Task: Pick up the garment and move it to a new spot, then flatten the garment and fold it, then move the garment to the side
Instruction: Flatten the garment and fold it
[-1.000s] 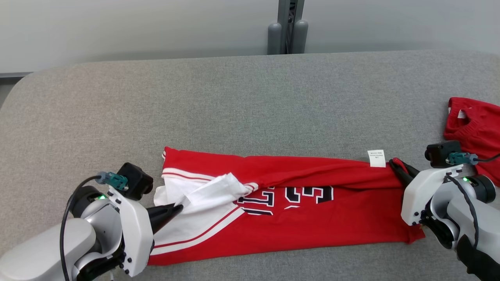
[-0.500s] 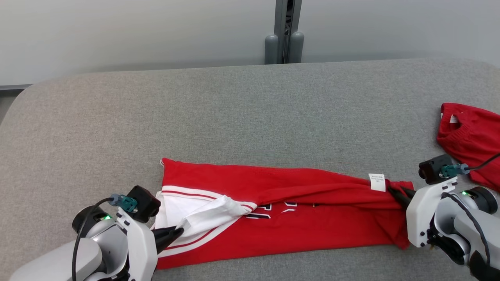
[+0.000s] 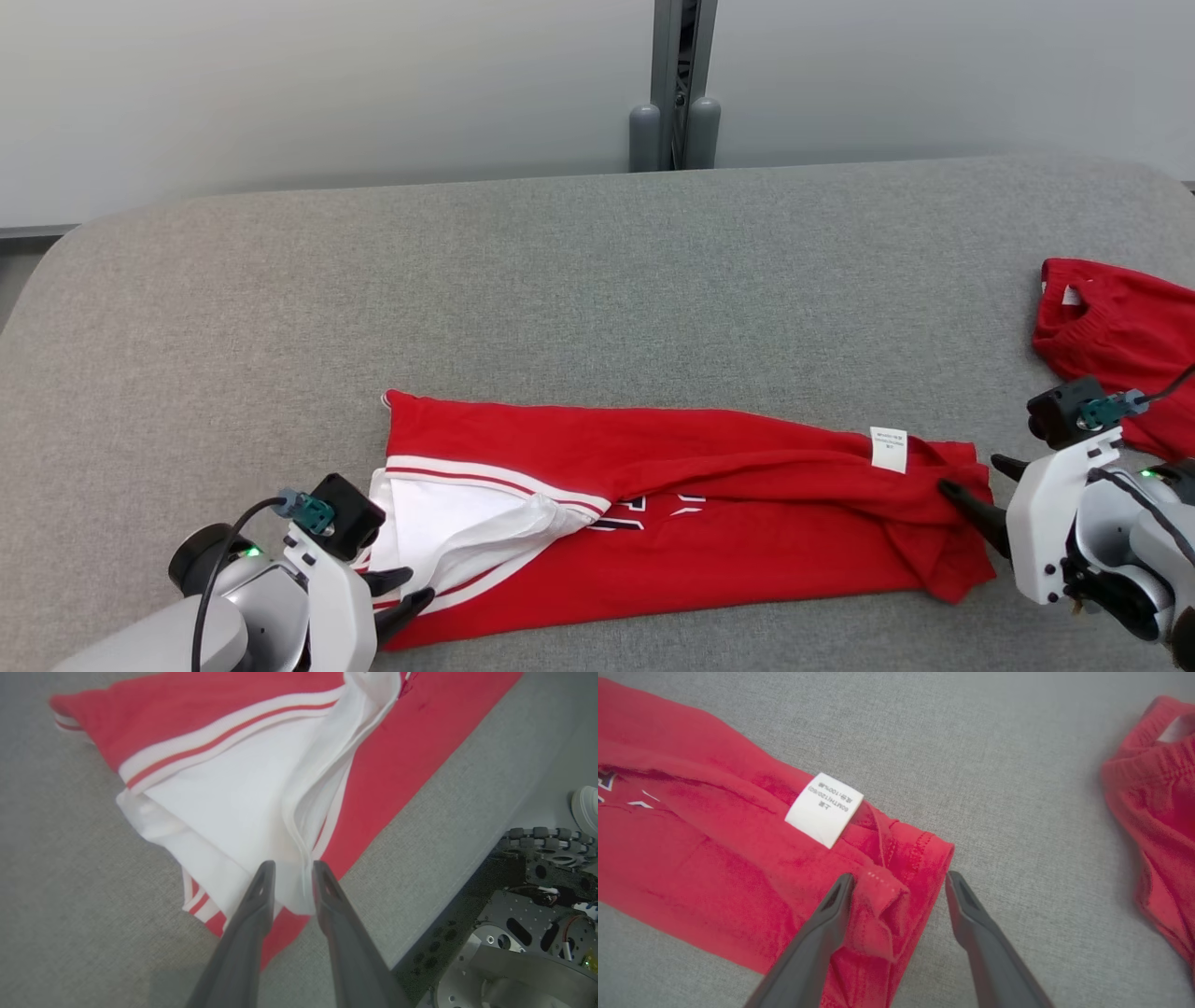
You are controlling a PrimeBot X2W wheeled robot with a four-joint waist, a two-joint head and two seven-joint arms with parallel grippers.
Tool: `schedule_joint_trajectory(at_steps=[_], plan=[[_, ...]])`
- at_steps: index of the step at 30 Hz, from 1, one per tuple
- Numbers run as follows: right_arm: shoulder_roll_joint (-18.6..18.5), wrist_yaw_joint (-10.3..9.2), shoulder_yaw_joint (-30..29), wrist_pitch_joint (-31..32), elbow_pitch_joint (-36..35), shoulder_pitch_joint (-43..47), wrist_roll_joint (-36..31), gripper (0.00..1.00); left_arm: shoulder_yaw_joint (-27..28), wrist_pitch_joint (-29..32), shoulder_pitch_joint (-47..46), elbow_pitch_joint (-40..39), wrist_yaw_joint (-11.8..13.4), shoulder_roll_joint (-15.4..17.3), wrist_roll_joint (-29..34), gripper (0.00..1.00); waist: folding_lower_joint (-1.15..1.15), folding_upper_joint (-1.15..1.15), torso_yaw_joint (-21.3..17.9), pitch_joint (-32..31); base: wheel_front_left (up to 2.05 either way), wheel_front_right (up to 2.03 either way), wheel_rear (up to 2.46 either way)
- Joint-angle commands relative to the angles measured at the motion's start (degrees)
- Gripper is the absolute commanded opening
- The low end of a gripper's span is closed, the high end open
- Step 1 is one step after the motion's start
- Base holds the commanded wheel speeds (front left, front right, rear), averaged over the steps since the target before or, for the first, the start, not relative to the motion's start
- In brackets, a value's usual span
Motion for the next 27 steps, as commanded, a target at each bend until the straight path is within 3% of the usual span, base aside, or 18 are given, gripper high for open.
schedule_joint_trajectory(at_steps=[1,3,4,11,19,22,27], plan=[[-0.89,0.11,-0.48,0.52,-0.31,0.9,0.33,1.0,0.08,0.09,1.11,0.4,0.3,-0.04,0.45,0.42,0.0,0.0,0.02,-0.44,0.0,0.0,0.0],[-1.53,0.11,-1.36,-0.01,-0.03,0.71,0.21,1.0,0.08,0.08,1.2,0.72,0.64,-0.12,0.51,0.49,0.0,0.0,0.07,-0.88,0.0,0.0,0.0],[-1.84,0.11,-2.63,-1.02,0.25,0.65,0.0,1.0,0.56,-0.68,1.18,1.05,1.53,-0.2,0.52,1.0,0.0,0.0,0.11,-1.33,0.0,0.0,0.0],[-0.92,0.11,-9.12,-9.63,3.36,0.27,-2.09,1.0,4.17,-6.51,1.39,2.65,5.98,-1.48,0.18,1.0,0.0,0.0,0.26,-2.53,0.0,0.0,0.0],[2.77,0.11,-17.77,-18.07,7.02,2.32,-4.35,1.0,10.2,-19.03,2.8,5.88,11.2,-4.44,-0.25,1.0,0.0,0.0,0.54,-3.76,0.0,0.0,0.0],[4.03,0.1,-23.34,-18.83,7.36,3.53,-5.77,1.0,11.69,-23.83,4.14,7.08,12.6,-6.24,-0.49,1.0,0.0,0.0,0.67,-4.1,0.0,0.0,0.0],[6.46,0.11,-37.98,-18.79,3.18,8.47,-11.25,1.0,16.36,-28.4,6.28,8.4,15.55,-9.47,0.7,1.0,0.0,0.0,0.85,-4.33,0.0,0.0,0.0]])
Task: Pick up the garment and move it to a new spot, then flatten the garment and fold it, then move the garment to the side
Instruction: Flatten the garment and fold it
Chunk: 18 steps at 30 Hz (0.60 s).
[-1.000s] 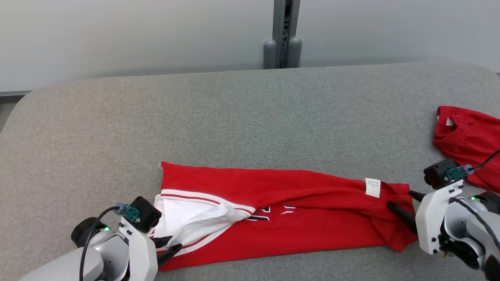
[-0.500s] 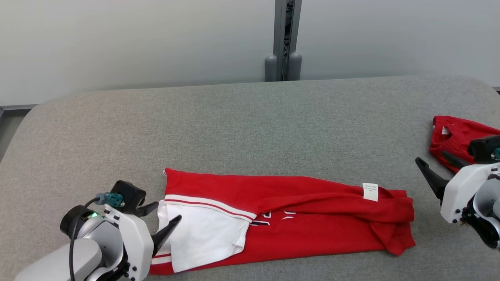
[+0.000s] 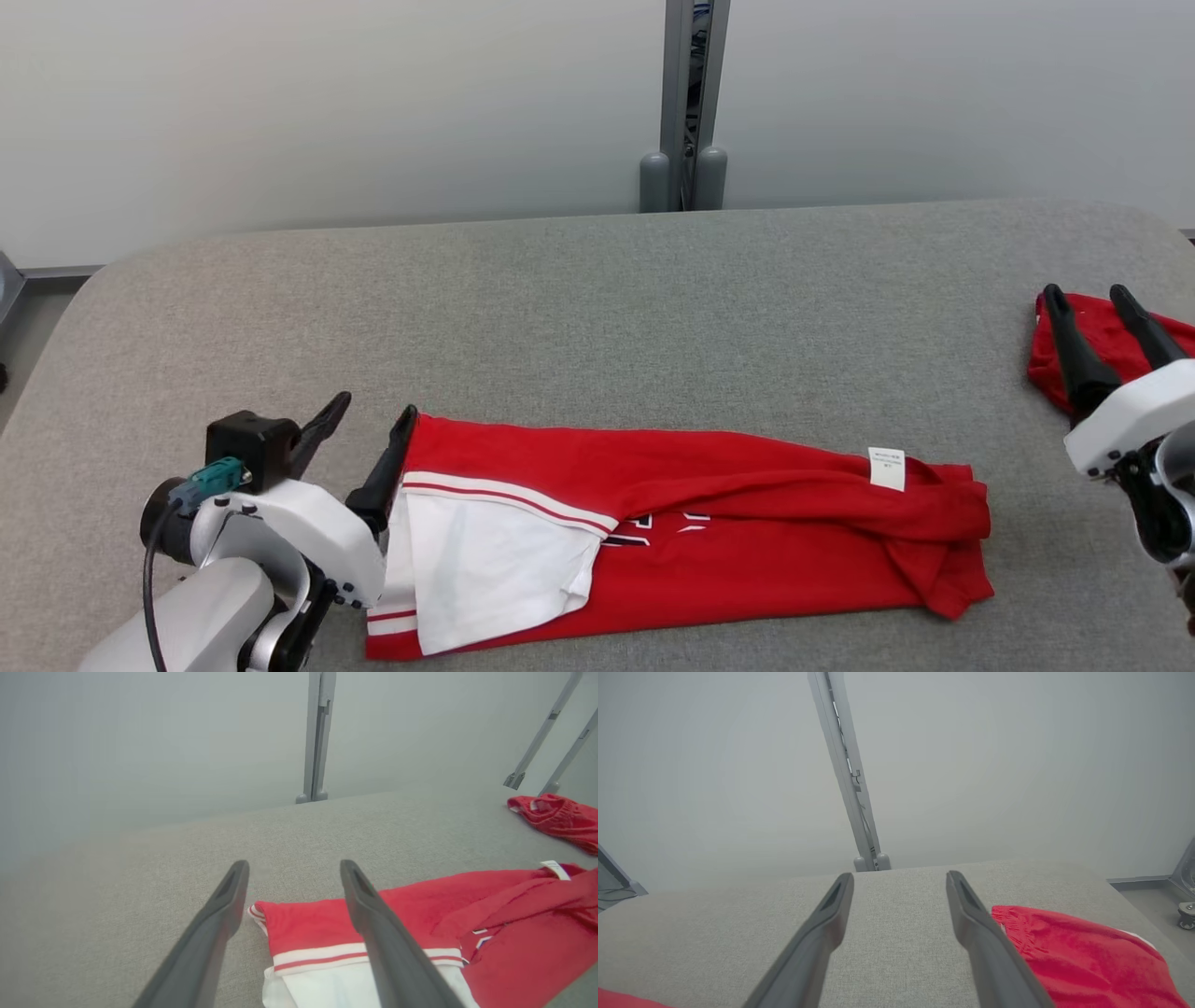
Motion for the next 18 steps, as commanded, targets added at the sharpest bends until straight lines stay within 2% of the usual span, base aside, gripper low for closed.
schedule_joint_trajectory(at_steps=[1,5,9,10,18], plan=[[1.25,0.09,-4.02,-0.23,-1.44,3.58,-2.23,1.0,2.58,-0.7,1.66,0.24,1.37,-1.14,1.14,1.0,0.0,0.0,0.09,-0.06,0.0,0.0,0.0],[4.26,0.09,-12.21,-0.25,-4.67,9.57,-6.65,1.0,15.04,-0.81,6.82,-3.3,3.81,-5.65,7.77,1.0,0.0,0.0,0.33,-0.01,0.0,0.0,0.0],[7.14,0.1,-16.49,-0.25,-6.64,14.31,-9.98,1.0,26.16,-0.85,13.71,-7.16,2.95,-10.93,17.15,1.0,0.0,0.0,0.36,0.0,0.0,0.0,0.0],[7.14,0.1,-16.49,-0.25,-6.64,14.31,-9.98,1.0,26.16,-0.85,13.71,-7.16,2.95,-10.93,17.15,1.0,0.0,0.0,0.36,0.0,0.0,0.0,0.0],[11.29,0.1,-20.81,-0.26,-8.16,20.3,-13.15,1.0,42.94,-0.86,24.29,-11.28,-3.16,-22.02,32.22,1.0,0.0,0.0,0.35,0.3,0.0,0.0,0.0]])
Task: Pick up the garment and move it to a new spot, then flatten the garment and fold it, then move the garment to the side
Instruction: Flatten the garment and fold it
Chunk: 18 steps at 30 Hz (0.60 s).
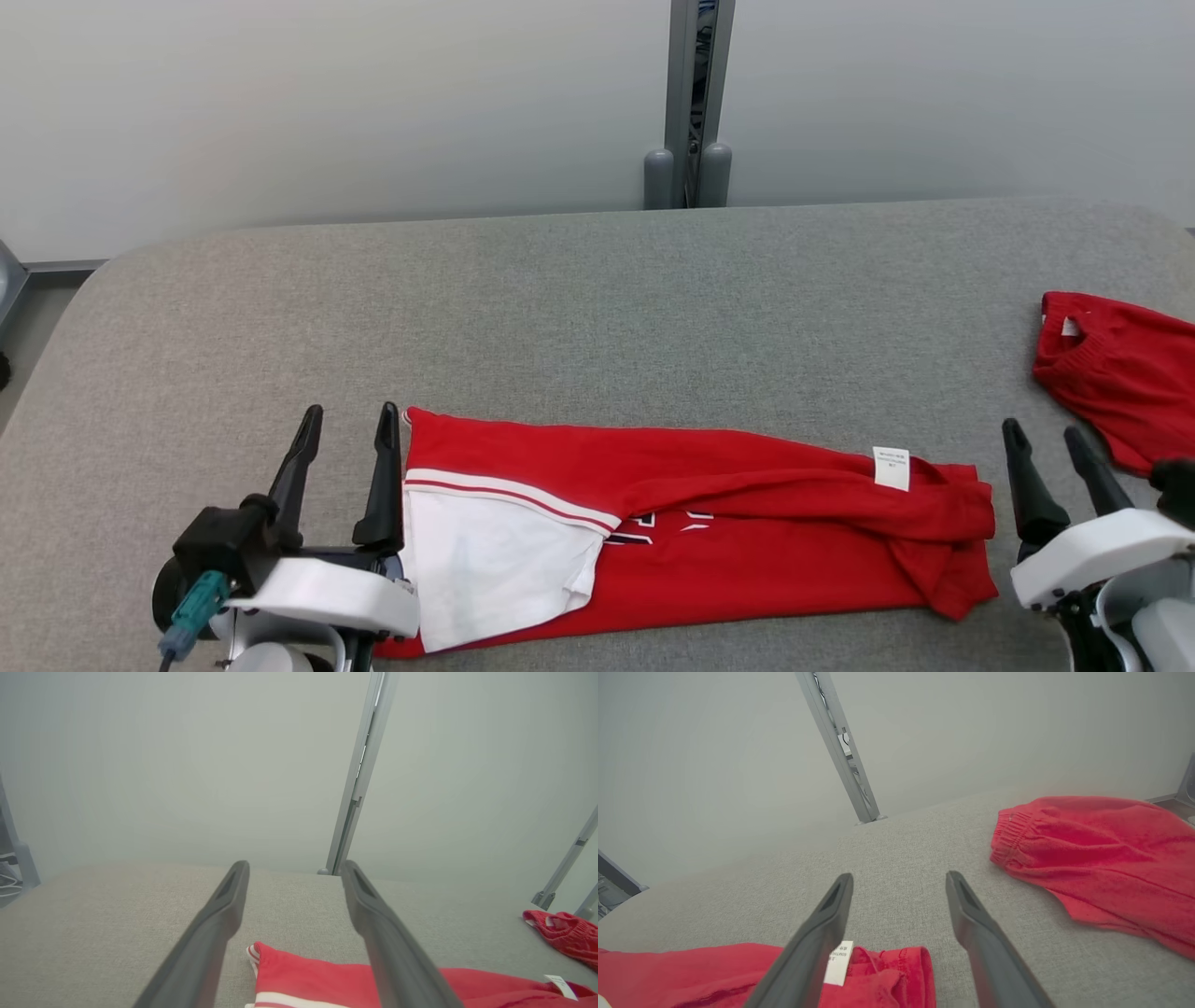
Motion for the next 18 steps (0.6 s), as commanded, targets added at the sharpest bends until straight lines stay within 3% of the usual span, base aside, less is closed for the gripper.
schedule_joint_trajectory(at_steps=[1,5,10,18], plan=[[0.24,0.11,-0.33,-0.26,-0.13,0.9,-0.35,1.0,1.61,-0.21,0.85,-0.56,-0.91,-0.63,1.79,1.0,0.0,0.0,0.02,0.05,0.0,0.0,0.0],[1.45,0.11,-0.92,-0.22,0.06,2.31,-0.54,1.0,6.48,-0.22,3.82,-1.31,-4.31,-4.16,7.47,1.0,0.0,0.0,-0.05,0.13,0.0,0.0,0.0],[2.3,0.11,-0.72,0.72,0.61,3.26,-1.2,1.0,8.89,-0.22,6.19,-0.32,-7.42,-5.96,10.84,1.0,0.0,0.0,-0.28,0.12,0.0,0.0,0.0],[2.32,0.12,-1.13,1.67,0.45,2.94,-1.19,1.0,8.71,-0.22,5.91,0.21,-7.89,-6.28,9.18,1.0,0.0,0.0,-0.33,0.18,0.0,0.0,0.0]])
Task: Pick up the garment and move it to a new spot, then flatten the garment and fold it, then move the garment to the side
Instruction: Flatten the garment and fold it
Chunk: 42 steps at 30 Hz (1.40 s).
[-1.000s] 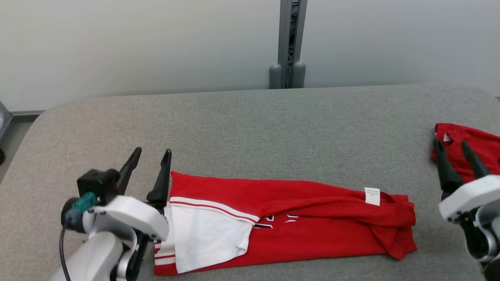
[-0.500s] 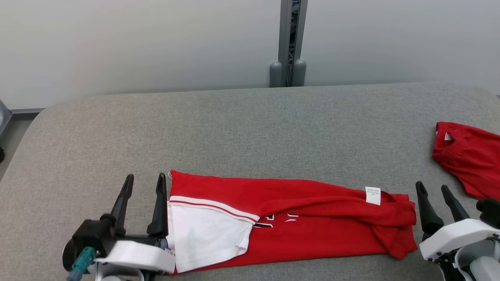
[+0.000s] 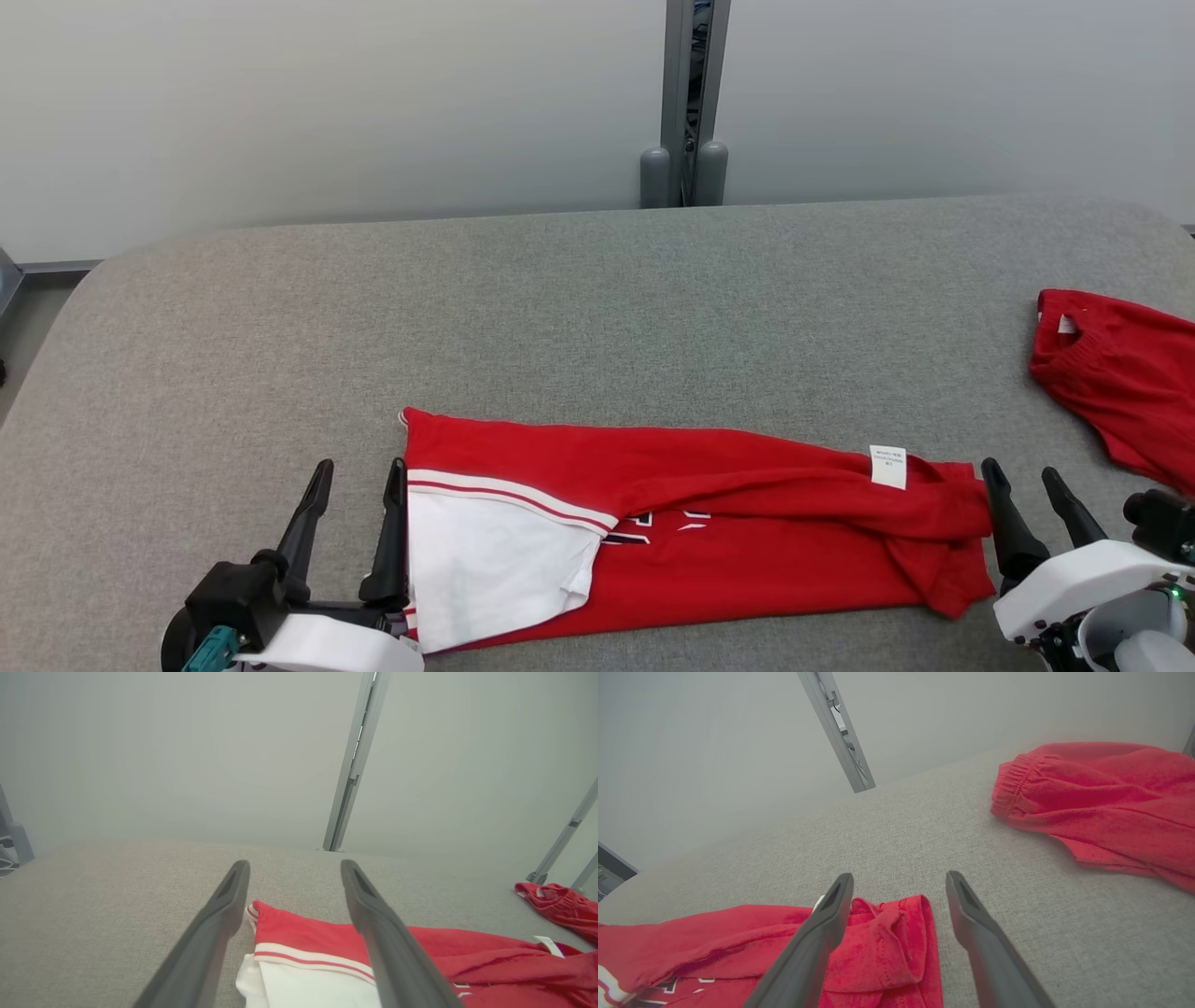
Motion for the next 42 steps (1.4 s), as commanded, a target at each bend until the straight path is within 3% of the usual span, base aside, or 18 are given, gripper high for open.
schedule_joint_trajectory(at_steps=[1,20,27,33,42], plan=[[-0.42,0.11,-0.29,0.24,-0.23,-0.24,-0.15,1.0,0.01,-0.21,-0.63,0.04,0.21,0.18,-0.22,1.0,0.0,0.0,0.02,-0.02,0.0,0.0,0.0],[-3.09,0.11,0.5,2.85,1.03,-3.94,-1.36,1.0,-1.15,-0.22,-1.34,0.92,-0.12,0.15,-1.77,1.0,0.0,0.0,0.85,0.85,0.0,0.0,0.0],[-5.9,0.11,3.68,3.52,6.04,-8.29,-4.45,1.0,-2.15,-0.22,-2.05,1.7,-0.67,0.17,-1.95,1.0,0.0,0.0,1.61,1.46,0.0,0.0,0.0],[-6.09,0.1,7.99,3.73,12.82,-11.07,-7.11,1.0,-2.66,-0.22,-2.47,2.2,-0.74,0.16,-2.04,1.0,0.0,0.0,2.72,2.03,0.0,0.0,0.0],[-5.02,0.1,13.18,3.61,13.89,-10.87,-1.94,1.0,-2.35,-0.22,-2.25,2.52,-0.8,0.17,-2.2,1.0,0.0,0.0,2.83,2.27,0.0,0.0,0.0]])
